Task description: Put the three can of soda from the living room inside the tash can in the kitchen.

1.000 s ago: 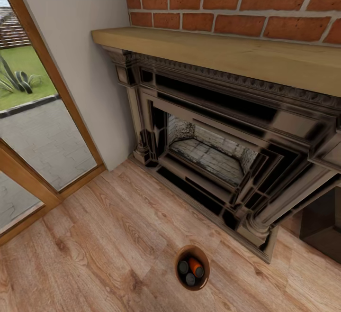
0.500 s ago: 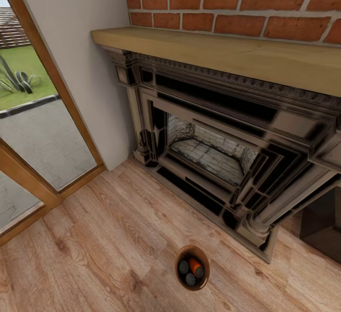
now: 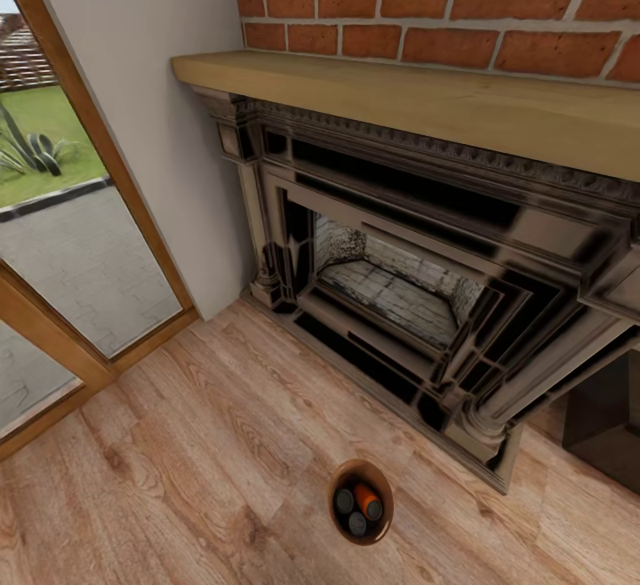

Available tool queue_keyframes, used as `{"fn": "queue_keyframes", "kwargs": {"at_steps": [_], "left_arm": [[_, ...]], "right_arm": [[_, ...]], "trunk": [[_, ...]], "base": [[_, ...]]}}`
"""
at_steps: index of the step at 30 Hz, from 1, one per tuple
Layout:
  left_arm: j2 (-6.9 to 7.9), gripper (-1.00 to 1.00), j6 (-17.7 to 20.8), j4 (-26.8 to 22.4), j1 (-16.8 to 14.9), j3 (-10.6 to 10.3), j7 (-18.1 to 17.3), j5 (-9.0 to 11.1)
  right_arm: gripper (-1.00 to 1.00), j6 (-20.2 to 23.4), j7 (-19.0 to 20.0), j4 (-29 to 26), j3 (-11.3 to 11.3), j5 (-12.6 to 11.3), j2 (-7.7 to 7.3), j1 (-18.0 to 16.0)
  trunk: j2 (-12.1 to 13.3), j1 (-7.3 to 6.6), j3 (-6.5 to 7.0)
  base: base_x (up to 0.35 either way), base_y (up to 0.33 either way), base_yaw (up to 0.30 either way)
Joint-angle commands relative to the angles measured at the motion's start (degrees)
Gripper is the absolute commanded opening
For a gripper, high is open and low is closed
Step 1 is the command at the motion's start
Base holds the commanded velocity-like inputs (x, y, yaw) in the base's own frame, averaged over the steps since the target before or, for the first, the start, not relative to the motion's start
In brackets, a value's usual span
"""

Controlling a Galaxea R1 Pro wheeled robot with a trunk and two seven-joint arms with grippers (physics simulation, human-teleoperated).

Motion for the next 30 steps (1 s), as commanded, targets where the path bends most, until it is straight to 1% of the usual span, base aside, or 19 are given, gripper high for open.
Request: {"fn": "queue_keyframes", "kwargs": {"at_steps": [1, 30], "left_arm": [[0.00, 1.00, 0.00, 0.00, 0.00, 0.00, 0.00, 0.00], [0.00, 1.00, 0.00, 0.00, 0.00, 0.00, 0.00, -0.04]], "right_arm": [[1.00, 0.00, 0.00, 0.00, 0.00, 0.00, 0.00, 0.00], [1.00, 0.01, 0.00, 0.00, 0.00, 0.00, 0.00, 0.00]], "trunk": [[0.00, 0.00, 0.00], [0.00, 0.00, 0.00]], "base": [[0.000, 0.000, 0.000], [0.000, 0.000, 0.000]]}}
